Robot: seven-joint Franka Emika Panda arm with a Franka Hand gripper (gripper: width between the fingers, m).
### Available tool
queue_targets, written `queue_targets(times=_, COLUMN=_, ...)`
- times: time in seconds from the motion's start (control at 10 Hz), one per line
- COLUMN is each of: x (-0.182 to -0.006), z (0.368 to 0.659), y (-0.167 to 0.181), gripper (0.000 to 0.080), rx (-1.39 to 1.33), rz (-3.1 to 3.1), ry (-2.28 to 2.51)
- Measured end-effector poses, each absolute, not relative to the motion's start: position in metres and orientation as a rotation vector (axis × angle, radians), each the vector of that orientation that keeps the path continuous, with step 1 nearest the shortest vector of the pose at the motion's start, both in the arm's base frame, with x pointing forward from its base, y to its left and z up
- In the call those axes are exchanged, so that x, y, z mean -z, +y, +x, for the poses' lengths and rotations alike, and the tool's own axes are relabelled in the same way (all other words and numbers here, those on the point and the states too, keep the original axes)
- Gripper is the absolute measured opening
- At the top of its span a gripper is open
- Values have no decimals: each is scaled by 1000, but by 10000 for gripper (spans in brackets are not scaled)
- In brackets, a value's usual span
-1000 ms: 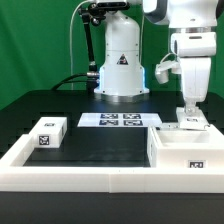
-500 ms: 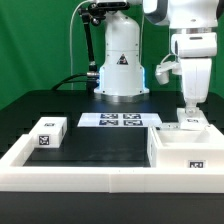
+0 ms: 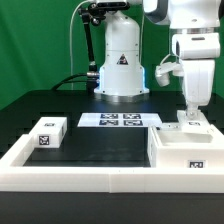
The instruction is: Assemble cabinet
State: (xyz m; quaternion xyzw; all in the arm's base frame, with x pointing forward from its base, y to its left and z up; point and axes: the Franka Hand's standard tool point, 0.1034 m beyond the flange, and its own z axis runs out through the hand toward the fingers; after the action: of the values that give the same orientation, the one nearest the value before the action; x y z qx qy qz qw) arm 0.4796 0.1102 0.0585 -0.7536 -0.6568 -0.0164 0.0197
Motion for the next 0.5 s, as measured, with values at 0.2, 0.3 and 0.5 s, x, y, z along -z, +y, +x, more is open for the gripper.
queue_targets(times=0.2, x=-58, z=483, y=111, gripper=70, rx=61, rz=-2332, ry=-2047)
queue_targets(times=0.3, x=-58, z=483, y=111, gripper=70, rx=61, rz=-2334, ry=-2045)
queue_targets(times=0.5, x=-58, z=483, y=111, gripper=70, rx=61, rz=-2331, ry=-2048)
